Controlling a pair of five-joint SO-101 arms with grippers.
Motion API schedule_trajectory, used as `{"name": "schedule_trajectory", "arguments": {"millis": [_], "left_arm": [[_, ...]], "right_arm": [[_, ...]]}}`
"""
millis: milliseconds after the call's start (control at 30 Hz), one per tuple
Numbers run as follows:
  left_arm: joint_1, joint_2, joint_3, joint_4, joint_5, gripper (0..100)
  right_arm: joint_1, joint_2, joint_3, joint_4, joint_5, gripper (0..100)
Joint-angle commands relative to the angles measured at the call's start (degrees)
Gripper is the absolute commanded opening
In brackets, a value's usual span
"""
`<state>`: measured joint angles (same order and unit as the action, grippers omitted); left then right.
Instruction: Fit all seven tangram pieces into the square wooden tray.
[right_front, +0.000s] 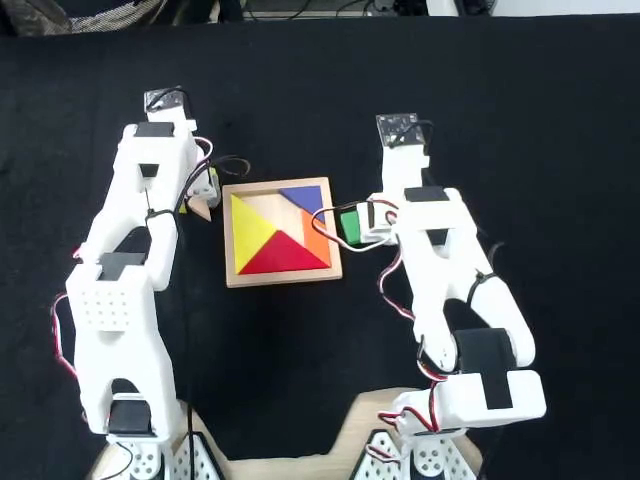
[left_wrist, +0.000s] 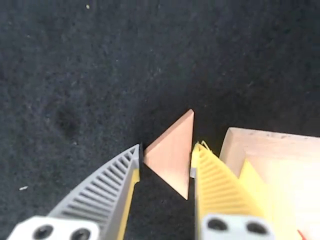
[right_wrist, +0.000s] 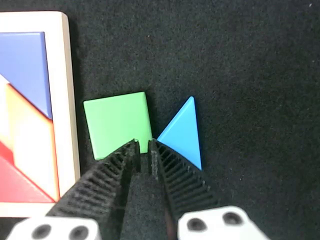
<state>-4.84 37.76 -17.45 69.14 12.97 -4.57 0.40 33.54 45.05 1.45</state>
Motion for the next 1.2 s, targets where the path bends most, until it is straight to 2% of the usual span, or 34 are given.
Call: {"name": "schedule_trajectory", "arguments": {"millis": [0,167,267,333,433,533,633,733,867,1167], "left_arm": [[0.40,-2.55,-4.62,2.55,-0.26,15],[2.95,-8.62,-7.69,9.05,-6.95,15],[6.55,-13.54,-7.34,12.31,-13.27,15],[9.27,-16.09,-7.34,15.03,-14.77,15],[13.23,-17.67,-6.11,16.44,-12.75,15],[17.10,-17.58,-3.91,16.00,-6.42,15],[20.79,-17.41,1.45,11.08,1.49,15],[22.29,-17.58,6.64,3.69,5.63,15],[22.46,-17.23,10.77,-2.02,8.44,15],[23.52,-17.14,11.21,-2.73,8.53,16]], "right_arm": [[1.23,-2.68,-0.40,-0.79,0.00,5.0],[1.93,-2.77,-0.48,-0.79,-0.26,5.0],[2.37,-2.77,-0.66,-0.79,-0.26,5.0],[3.78,-2.86,-0.92,-0.79,-0.26,5.0],[7.38,-2.77,-2.51,-0.79,-0.35,5.0],[10.81,-2.77,-2.77,-1.76,-0.62,5.0],[12.22,-2.42,-2.51,-3.87,-3.25,5.0],[12.31,-2.33,-2.51,-4.04,-3.34,5.0],[12.22,-2.33,-2.51,-4.04,-3.25,5.0],[12.13,-2.33,-2.68,-4.04,-3.25,5.0]]}}
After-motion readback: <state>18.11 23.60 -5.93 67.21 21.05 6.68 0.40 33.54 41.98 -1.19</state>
